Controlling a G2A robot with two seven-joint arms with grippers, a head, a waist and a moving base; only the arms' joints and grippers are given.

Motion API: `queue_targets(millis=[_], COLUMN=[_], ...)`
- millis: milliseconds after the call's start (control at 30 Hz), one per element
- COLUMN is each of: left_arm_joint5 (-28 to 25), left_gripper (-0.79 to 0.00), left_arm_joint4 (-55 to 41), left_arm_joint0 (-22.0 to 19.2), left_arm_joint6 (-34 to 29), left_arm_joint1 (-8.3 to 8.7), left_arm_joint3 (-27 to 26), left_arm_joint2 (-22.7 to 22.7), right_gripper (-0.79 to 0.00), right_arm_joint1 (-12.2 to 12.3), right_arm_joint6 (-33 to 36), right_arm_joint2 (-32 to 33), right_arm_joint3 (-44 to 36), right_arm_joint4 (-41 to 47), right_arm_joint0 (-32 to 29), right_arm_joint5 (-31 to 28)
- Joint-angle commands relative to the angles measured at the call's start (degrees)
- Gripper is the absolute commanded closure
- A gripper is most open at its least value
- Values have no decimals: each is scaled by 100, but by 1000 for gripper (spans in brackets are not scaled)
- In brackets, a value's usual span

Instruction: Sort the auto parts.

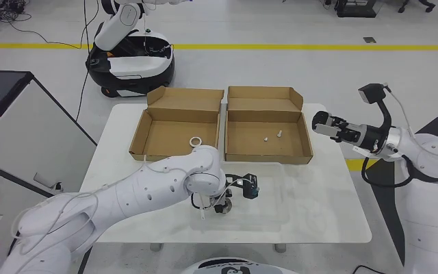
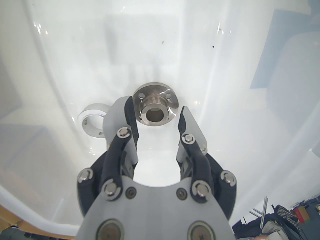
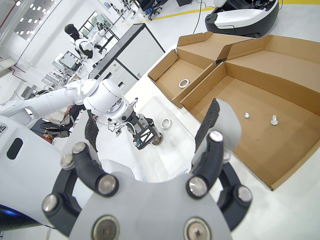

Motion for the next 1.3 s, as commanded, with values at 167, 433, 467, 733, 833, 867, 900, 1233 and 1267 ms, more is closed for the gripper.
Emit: queue_targets(millis=[167, 433, 467, 733, 833, 867, 900, 1233, 1267], left_arm_joint5=[-17, -24, -21, 21, 82, 120, 141, 57, 54], left_gripper=[-342, -329, -323, -311, -308, -305, -305, -332, -336], left_arm_joint4=[33, 47, 35, 22, 87, 122, 154, 302, 366], left_arm_joint0=[0, -37, -44, -106, -110, -106, -96, 28, 37], left_arm_joint6=[17, 24, 22, -13, -14, -7, -9, -44, -54], left_arm_joint1=[-53, -124, -132, -172, -166, -162, -159, -112, -104], left_arm_joint3=[110, 232, 244, 301, 280, 273, 258, 97, 76], left_arm_joint2=[31, 102, 111, 94, 43, 25, 17, -34, -32], right_gripper=[-785, -785, -785, -785, -785, -785, -785, -785, -785], right_arm_joint1=[0, 0, 0, 0, 0, 0, 0, 0, 0], right_arm_joint6=[0, 0, 0, 0, 0, 0, 0, 0, 0], right_arm_joint2=[0, 0, 0, 0, 0, 0, 0, 0, 0], right_arm_joint3=[0, 0, 0, 0, 0, 0, 0, 0, 0], right_arm_joint4=[1, 1, 1, 1, 1, 1, 1, 1, 1], right_arm_joint0=[0, 0, 0, 0, 0, 0, 0, 0, 0], right_arm_joint5=[0, 0, 0, 0, 0, 0, 0, 0, 0])
